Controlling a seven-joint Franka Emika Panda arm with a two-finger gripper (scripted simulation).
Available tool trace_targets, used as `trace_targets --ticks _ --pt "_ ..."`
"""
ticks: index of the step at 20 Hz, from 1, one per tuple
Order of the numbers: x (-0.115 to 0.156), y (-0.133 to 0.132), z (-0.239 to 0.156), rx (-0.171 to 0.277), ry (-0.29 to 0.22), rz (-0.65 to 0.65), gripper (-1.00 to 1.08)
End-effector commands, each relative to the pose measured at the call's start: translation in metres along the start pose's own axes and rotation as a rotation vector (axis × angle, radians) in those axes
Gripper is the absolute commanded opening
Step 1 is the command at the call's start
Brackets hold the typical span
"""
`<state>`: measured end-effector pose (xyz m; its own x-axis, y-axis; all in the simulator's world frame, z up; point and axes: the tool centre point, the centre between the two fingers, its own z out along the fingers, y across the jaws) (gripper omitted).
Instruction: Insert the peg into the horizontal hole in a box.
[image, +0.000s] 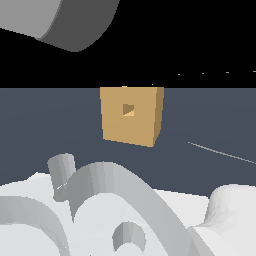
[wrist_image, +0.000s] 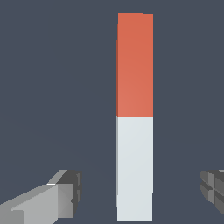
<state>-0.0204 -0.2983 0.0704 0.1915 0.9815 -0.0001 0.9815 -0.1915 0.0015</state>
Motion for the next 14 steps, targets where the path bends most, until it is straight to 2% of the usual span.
trace_targets --ticks 1,14 --pt "-0.0084 0.0009 0.0041 0.001 0.0 0.003 1.0" --pt "-0.0098 0.0012 0.0138 0.002 0.0 0.005 1.0"
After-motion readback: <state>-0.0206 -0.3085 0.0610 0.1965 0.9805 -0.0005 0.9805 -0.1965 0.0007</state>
